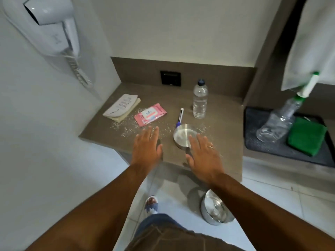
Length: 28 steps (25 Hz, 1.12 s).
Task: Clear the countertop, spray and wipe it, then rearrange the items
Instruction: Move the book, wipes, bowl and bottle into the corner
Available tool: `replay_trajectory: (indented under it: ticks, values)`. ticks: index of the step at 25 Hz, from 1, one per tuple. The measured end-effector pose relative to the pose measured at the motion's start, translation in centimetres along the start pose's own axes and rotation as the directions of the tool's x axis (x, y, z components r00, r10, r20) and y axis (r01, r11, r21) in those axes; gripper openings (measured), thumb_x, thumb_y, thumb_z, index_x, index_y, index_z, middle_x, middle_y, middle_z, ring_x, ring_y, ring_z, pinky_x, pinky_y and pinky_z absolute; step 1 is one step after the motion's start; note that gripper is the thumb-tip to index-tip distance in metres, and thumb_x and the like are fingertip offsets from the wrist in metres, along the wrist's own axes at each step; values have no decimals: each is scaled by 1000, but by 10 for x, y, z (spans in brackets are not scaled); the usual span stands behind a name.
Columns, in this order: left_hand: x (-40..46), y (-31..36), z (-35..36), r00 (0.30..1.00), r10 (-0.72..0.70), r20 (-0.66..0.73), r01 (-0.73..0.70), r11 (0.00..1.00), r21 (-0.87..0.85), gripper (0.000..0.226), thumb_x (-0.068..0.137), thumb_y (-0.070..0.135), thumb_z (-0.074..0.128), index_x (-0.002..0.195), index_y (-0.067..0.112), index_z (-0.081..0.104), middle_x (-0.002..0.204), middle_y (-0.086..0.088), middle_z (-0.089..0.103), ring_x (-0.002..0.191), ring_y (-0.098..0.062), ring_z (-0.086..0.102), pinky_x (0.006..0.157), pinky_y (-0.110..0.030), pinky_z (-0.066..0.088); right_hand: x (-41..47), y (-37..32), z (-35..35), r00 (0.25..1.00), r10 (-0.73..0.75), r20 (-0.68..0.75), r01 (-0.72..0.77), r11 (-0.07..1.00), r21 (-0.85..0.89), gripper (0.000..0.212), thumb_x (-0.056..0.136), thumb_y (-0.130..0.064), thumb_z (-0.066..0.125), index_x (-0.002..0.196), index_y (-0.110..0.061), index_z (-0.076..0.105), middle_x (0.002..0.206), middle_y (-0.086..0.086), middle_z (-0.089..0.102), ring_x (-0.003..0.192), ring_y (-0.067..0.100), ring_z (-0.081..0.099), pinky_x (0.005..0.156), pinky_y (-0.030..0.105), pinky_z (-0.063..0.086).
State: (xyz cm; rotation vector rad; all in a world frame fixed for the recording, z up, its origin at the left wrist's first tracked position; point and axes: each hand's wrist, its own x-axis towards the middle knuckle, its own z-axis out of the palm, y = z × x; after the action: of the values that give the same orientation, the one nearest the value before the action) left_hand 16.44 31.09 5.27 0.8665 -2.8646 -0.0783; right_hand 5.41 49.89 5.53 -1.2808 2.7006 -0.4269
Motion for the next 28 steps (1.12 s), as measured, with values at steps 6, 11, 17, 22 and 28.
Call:
replay_trajectory:
  ticks: [6,11,17,22,28]
  values:
    - [110,-140,26,999,-10,33,10,1000,22,64,86,39,63,141,20,38,144,-12,48,130,-30,46,106,-49,40,97,-53,51,980,178,90,-166,978,-122,47,88,-42,43,127,-16,50,131,14,54,114,34,55,95,44,47]
    - [169,-245,60,983,-52,175,34,994,103,64,94,41,52,149,15,33,154,-19,35,139,-40,34,114,-54,25,141,-74,81,910,376,175,-271,859,-433,28,97,-28,41,106,-19,67,101,4,69,89,24,68,75,35,54]
    - [192,-290,71,975,129,180,-130,991,-3,57,92,40,59,139,8,51,142,-28,47,128,-45,47,103,-55,41,169,-106,60,915,393,91,-298,811,-504,15,76,-10,67,90,-10,72,77,10,71,64,29,69,56,39,56]
    - [211,-296,94,962,62,267,-63,998,-8,62,92,49,54,142,13,46,147,-26,41,132,-42,42,103,-53,39,263,-141,39,991,135,-5,-123,891,-437,20,73,-8,72,93,-9,73,75,12,70,63,33,68,56,40,52]
    - [287,-303,120,965,-154,214,156,988,4,64,95,47,50,145,9,36,150,-31,34,137,-46,35,109,-53,33,385,-166,36,995,-80,64,99,918,-384,22,76,-17,76,96,-13,68,85,6,70,75,25,68,64,39,58]
